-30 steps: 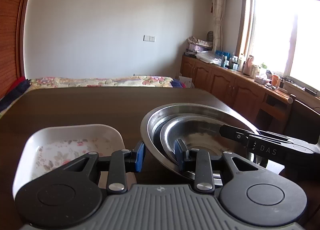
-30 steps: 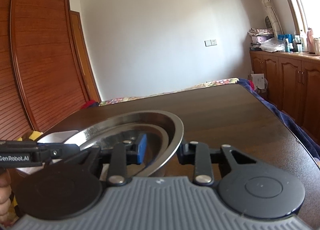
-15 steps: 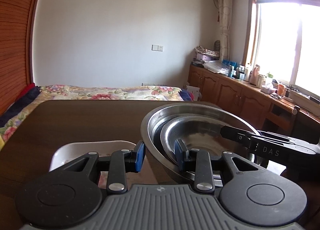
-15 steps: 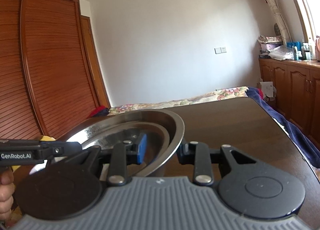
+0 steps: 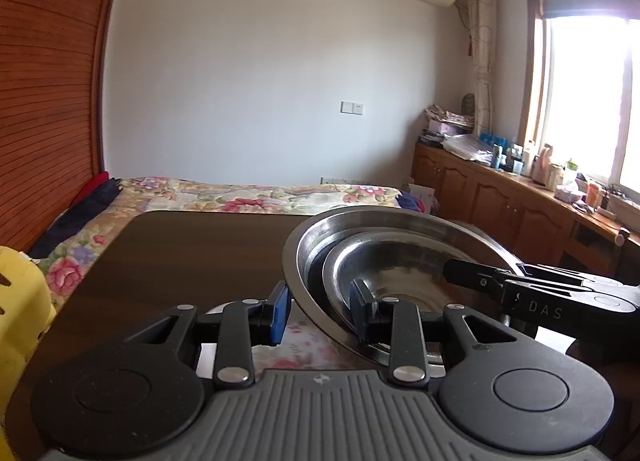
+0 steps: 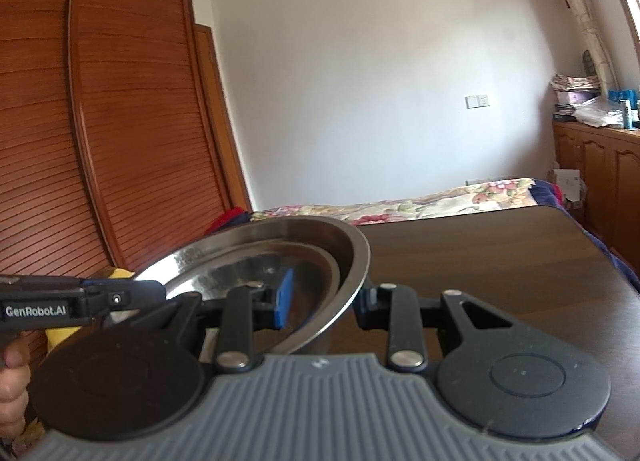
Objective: Organize plates and bowls
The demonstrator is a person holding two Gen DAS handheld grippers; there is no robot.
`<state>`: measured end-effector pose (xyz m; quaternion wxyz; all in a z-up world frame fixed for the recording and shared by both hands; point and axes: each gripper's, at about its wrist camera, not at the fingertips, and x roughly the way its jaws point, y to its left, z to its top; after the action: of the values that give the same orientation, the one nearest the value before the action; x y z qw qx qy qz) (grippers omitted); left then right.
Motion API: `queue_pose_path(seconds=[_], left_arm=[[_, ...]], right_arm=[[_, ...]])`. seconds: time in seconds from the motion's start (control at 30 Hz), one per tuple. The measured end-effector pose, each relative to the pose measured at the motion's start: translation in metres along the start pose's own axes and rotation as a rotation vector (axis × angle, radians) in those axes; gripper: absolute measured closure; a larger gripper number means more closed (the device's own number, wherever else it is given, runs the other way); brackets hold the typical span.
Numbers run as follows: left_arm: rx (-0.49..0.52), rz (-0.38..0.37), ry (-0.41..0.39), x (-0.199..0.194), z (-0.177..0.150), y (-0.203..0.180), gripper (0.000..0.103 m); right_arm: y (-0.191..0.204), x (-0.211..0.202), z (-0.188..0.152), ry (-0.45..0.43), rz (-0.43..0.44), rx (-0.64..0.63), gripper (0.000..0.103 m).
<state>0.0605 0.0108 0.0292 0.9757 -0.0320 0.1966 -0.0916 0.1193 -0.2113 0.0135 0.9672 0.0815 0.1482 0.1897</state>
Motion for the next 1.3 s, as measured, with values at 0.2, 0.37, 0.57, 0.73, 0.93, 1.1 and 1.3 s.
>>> queue_pose_path(seconds=[0.2,0.37,0.57,0.73,0.93,1.1,1.3], left_arm=[[-0.014,0.028,-0.009,-0.004,0.005,0.014,0.043],[-0.023,0.049,-0.014,-0.008,0.004,0.023,0.043],[-0.032,0.070,-0.003,-0.015,-0.003,0.033,0.043],[-0.044,0.085,0.019,-0.015,-0.011,0.041,0.043],[-0.050,0.098,0.042,-0.012,-0.016,0.046,0.043],[-0.052,0.105,0.063,-0.010,-0.022,0.048,0.043],[-0.040,0.112,0.076,-0.006,-0.027,0.046,0.043]], right_arm=[[0.019,0.006,0.005,0.022,0.040,-0.041,0.070],[0.030,0.012,0.010,0.035,0.068,-0.052,0.070],[0.043,0.018,0.013,0.047,0.095,-0.059,0.070],[0.053,0.023,0.009,0.064,0.109,-0.082,0.070],[0.060,0.029,0.001,0.094,0.116,-0.097,0.070],[0.064,0.032,-0.004,0.110,0.120,-0.101,0.070],[0.067,0.033,-0.012,0.133,0.115,-0.108,0.070]])
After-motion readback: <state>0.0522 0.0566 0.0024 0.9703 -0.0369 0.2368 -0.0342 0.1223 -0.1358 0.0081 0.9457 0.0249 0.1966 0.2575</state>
